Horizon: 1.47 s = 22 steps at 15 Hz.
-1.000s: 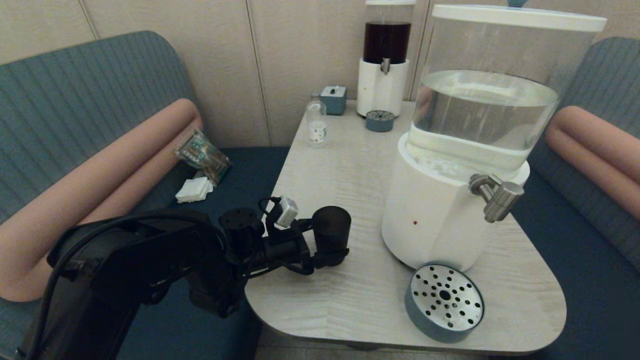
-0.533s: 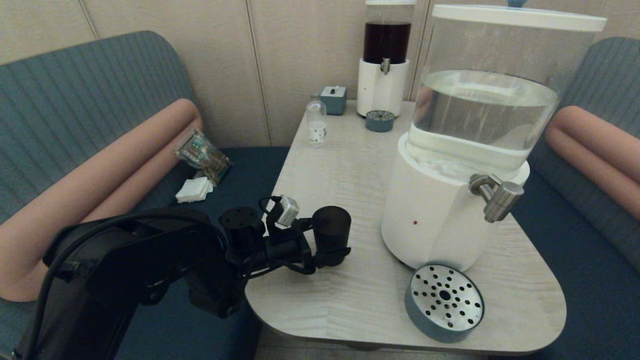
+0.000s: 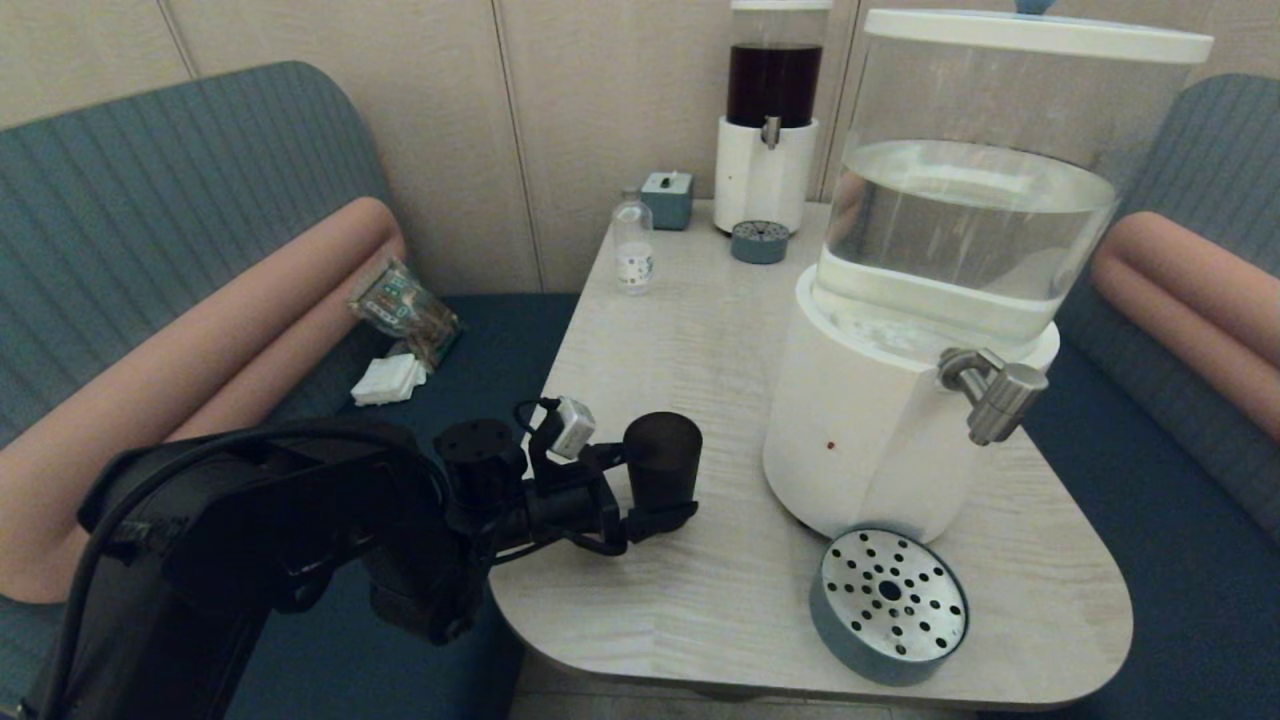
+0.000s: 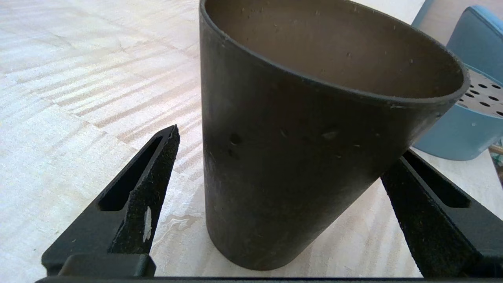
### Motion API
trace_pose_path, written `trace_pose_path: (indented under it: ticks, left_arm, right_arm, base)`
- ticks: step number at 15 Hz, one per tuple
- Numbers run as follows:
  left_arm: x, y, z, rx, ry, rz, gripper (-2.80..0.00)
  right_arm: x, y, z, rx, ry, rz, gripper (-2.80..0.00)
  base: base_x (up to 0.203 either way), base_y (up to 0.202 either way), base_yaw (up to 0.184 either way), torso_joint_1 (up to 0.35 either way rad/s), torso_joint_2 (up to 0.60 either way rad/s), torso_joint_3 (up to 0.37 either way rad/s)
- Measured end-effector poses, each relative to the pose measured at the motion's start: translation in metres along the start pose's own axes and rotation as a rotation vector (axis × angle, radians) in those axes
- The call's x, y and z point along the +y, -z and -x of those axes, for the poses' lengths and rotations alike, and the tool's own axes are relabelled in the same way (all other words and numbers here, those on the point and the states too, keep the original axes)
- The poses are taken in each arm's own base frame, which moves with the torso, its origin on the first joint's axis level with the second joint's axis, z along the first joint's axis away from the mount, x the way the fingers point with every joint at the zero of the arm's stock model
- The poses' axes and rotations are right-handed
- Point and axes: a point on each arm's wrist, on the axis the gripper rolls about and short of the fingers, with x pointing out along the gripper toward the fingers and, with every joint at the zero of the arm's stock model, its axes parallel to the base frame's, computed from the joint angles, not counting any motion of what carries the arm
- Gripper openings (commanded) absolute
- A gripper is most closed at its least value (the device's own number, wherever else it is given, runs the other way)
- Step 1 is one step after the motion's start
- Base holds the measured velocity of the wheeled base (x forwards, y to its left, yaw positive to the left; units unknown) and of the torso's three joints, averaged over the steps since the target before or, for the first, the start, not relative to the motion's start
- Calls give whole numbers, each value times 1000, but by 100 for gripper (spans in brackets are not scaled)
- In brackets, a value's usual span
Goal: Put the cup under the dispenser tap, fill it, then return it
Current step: Pick up the cup
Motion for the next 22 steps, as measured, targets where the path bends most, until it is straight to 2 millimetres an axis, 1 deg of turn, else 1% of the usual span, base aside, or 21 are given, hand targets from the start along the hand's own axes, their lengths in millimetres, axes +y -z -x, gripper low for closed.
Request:
trace_pose_path:
  ticks: [8,13,17,22]
  left_arm:
    - [1,-4,-1,-9,1,-5,0]
    - [13,-16,-13,-66,21,-36,0]
    - [18,-11,-18,-74,21,-21,0]
    - [26,-13,-25,-101,18,-30,0]
  right_arm:
    - [0,0,0,0,0,0,-280]
    - [0,0,0,0,0,0,-280]
    - [0,0,0,0,0,0,-280]
    - [0,0,0,0,0,0,-280]
  base:
    - [0,0,0,0,0,0]
    - [0,0,0,0,0,0]
    - [0,0,0,0,0,0]
    - [0,0,0,0,0,0]
